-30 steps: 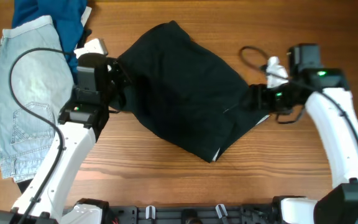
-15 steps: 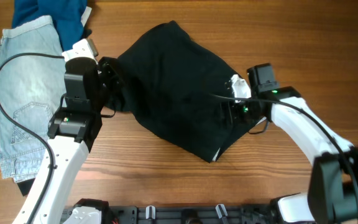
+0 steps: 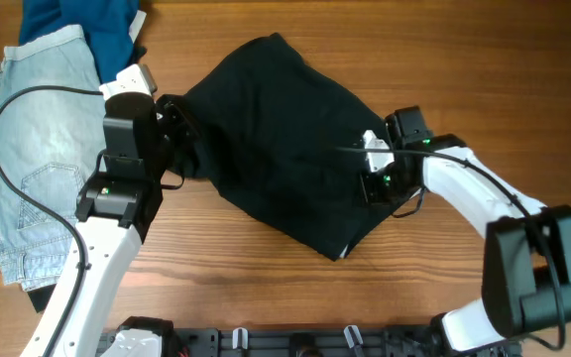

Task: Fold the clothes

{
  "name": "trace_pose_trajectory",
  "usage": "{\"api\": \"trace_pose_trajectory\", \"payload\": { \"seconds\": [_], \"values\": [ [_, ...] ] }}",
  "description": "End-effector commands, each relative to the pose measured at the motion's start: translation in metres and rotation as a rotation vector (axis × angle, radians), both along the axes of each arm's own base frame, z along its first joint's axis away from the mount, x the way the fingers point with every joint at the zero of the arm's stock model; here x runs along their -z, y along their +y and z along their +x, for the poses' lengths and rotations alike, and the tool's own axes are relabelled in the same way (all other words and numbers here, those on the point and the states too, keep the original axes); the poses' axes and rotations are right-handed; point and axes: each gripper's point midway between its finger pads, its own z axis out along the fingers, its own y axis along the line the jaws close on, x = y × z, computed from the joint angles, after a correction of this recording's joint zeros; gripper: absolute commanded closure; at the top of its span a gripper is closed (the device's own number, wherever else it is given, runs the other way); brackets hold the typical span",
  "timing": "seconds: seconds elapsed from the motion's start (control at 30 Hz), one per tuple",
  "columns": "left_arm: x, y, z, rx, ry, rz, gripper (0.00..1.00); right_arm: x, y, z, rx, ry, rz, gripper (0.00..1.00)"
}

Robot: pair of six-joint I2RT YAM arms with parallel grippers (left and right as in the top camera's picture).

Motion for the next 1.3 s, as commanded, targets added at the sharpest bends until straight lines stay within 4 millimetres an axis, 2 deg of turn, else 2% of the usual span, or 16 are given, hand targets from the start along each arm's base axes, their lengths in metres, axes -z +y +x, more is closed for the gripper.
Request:
{"api": "trace_pose_trajectory", "payload": {
  "seconds": [0.0, 0.2, 0.33, 0.43, 0.53, 0.7, 0.87, 0.97, 1.03, 1.13, 1.27],
  "values": [
    [-0.026, 0.014, -0.005, -0.052, -0.077, 0.031, 0.96, -0.062, -0.023, 0.03, 0.091, -0.128, -0.006, 0.96],
    [-0.079, 0.03, -0.028, -0.126, -0.23, 0.037, 0.96, -0.158, -0.083, 0.046, 0.274, -0.297, -0.055, 0.96],
    [-0.129, 0.033, -0.045, -0.135, -0.397, 0.003, 0.96, -0.232, -0.125, 0.061, 0.4, -0.493, -0.066, 0.96],
    [-0.164, 0.035, -0.059, -0.139, -0.522, -0.024, 0.96, -0.28, -0.14, 0.064, 0.438, -0.598, -0.077, 0.96],
    [-0.185, 0.037, -0.074, -0.141, -0.593, -0.039, 0.96, -0.31, -0.144, 0.062, 0.429, -0.668, -0.095, 0.96],
    [-0.198, 0.041, -0.098, -0.142, -0.637, -0.048, 0.96, -0.325, -0.147, 0.06, 0.434, -0.701, -0.122, 0.96],
    [-0.222, 0.039, -0.108, -0.128, -0.732, -0.071, 0.96, -0.346, -0.147, 0.056, 0.415, -0.752, -0.131, 0.96],
    [-0.222, 0.035, -0.108, -0.105, -0.73, -0.076, 0.96, -0.35, -0.146, 0.049, 0.398, -0.75, -0.145, 0.96],
    [-0.213, 0.03, -0.106, -0.075, -0.691, -0.077, 0.96, -0.342, -0.148, 0.043, 0.404, -0.709, -0.16, 0.96],
    [-0.186, 0.028, -0.103, -0.063, -0.585, -0.06, 0.96, -0.317, -0.147, 0.027, 0.406, -0.574, -0.175, 0.96],
    [-0.135, 0.025, -0.103, -0.045, -0.379, -0.03, 0.96, -0.271, -0.144, 0.002, 0.424, -0.321, -0.177, 0.96]
  ]
}}
